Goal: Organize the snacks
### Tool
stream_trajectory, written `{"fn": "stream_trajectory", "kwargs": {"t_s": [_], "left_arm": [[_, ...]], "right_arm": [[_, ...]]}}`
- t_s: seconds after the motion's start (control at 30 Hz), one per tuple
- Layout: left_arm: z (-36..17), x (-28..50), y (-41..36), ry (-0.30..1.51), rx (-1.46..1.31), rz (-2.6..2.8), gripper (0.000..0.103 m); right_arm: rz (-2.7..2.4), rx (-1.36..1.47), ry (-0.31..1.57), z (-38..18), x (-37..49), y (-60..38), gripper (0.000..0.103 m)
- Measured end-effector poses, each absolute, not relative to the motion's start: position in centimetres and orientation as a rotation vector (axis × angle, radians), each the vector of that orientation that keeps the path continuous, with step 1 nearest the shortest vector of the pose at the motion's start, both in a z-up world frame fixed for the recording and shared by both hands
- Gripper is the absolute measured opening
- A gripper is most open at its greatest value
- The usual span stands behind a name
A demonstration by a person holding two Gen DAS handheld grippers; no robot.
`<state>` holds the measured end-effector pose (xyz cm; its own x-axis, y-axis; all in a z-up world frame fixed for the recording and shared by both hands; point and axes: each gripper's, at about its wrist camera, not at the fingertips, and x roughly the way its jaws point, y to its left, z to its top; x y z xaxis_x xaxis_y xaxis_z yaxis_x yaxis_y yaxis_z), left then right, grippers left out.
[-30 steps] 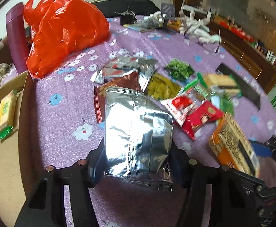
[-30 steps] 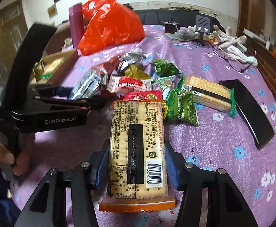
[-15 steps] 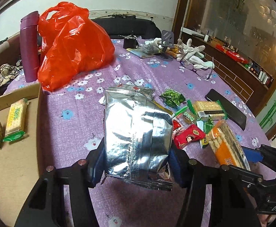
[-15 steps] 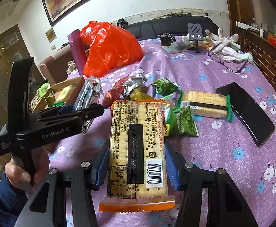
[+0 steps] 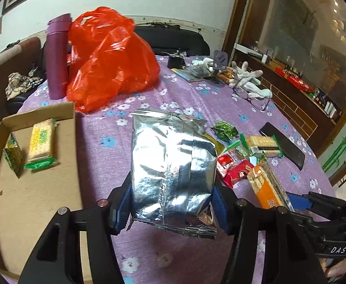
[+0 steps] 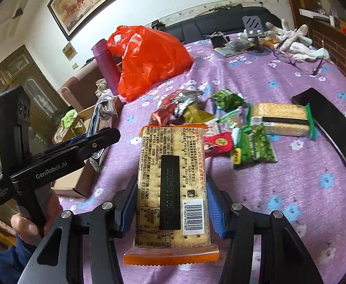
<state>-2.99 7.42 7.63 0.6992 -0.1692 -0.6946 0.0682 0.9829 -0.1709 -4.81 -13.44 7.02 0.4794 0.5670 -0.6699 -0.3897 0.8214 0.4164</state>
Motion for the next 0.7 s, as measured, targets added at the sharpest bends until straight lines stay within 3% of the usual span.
{"fn": "stream_trajectory", "kwargs": {"t_s": [0.7], "left_arm": [[9.5, -5.9, 17.2, 0.719, -0.253, 0.031, 0.058]], "right_arm": [[0.754, 0.218, 0.907, 9.9, -3.6, -5.4, 0.058]]}}
